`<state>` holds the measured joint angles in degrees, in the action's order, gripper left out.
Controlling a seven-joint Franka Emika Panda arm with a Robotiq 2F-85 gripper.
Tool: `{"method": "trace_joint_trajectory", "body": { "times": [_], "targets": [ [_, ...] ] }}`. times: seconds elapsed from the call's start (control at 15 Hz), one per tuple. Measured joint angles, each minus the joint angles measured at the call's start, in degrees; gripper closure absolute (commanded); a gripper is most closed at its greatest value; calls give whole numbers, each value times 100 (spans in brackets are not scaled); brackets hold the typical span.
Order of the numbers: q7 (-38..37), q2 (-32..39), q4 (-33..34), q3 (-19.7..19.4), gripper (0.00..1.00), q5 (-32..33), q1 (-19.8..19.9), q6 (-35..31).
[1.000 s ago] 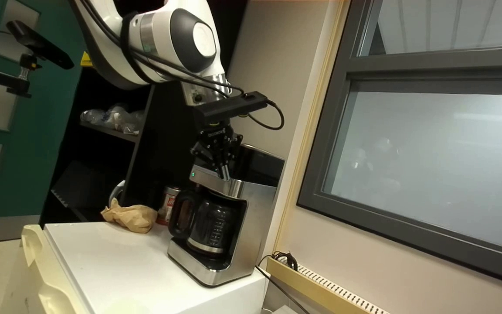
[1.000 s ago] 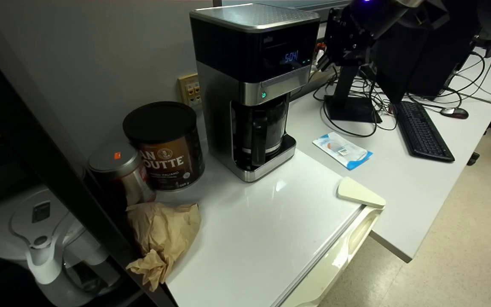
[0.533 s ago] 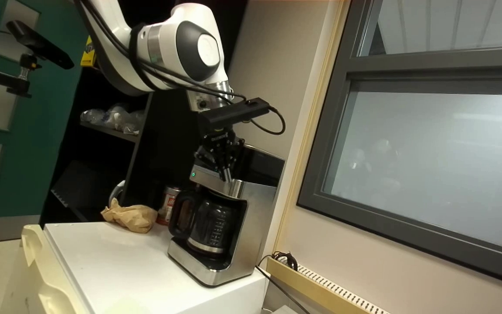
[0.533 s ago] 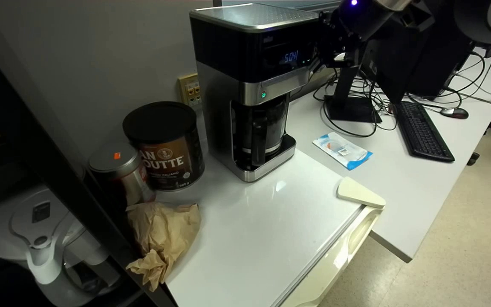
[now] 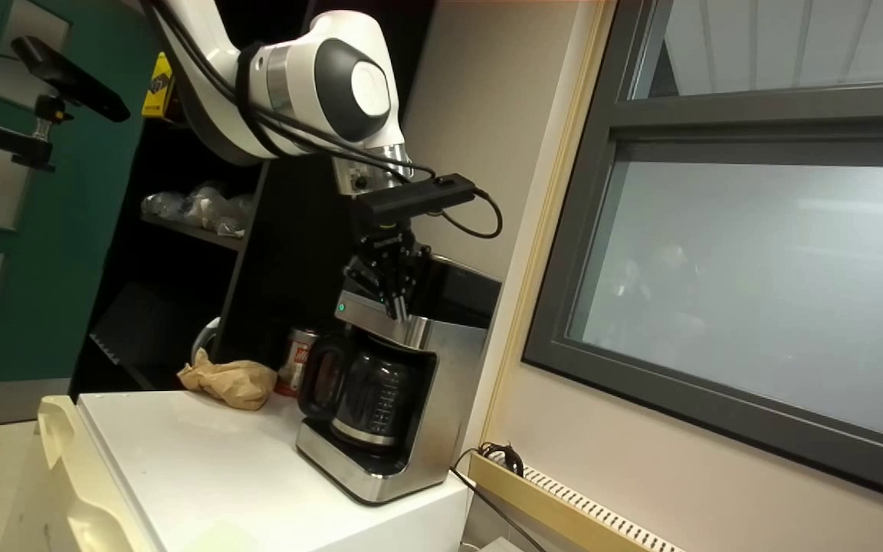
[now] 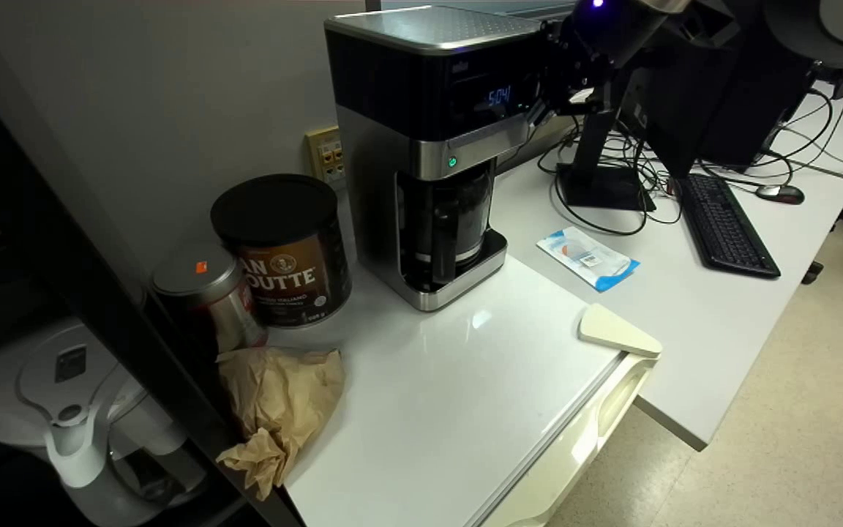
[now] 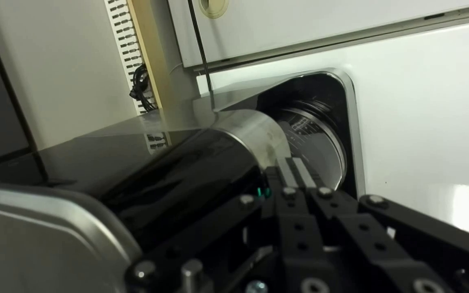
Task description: Press a button on the coffee maker
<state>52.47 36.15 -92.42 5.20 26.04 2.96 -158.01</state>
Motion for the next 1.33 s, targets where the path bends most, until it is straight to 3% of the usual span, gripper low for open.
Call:
{"method": "trace_joint_trajectory", "body": {
  "times": [0.4,0.8,1.33],
  "targets": [
    [195,69,-10,99,100,-63,-1,22],
    [618,24,-575,477,100,-226,-58,328],
    [1134,-316,-1151,403,100,-89,-345,1483]
  ]
}}
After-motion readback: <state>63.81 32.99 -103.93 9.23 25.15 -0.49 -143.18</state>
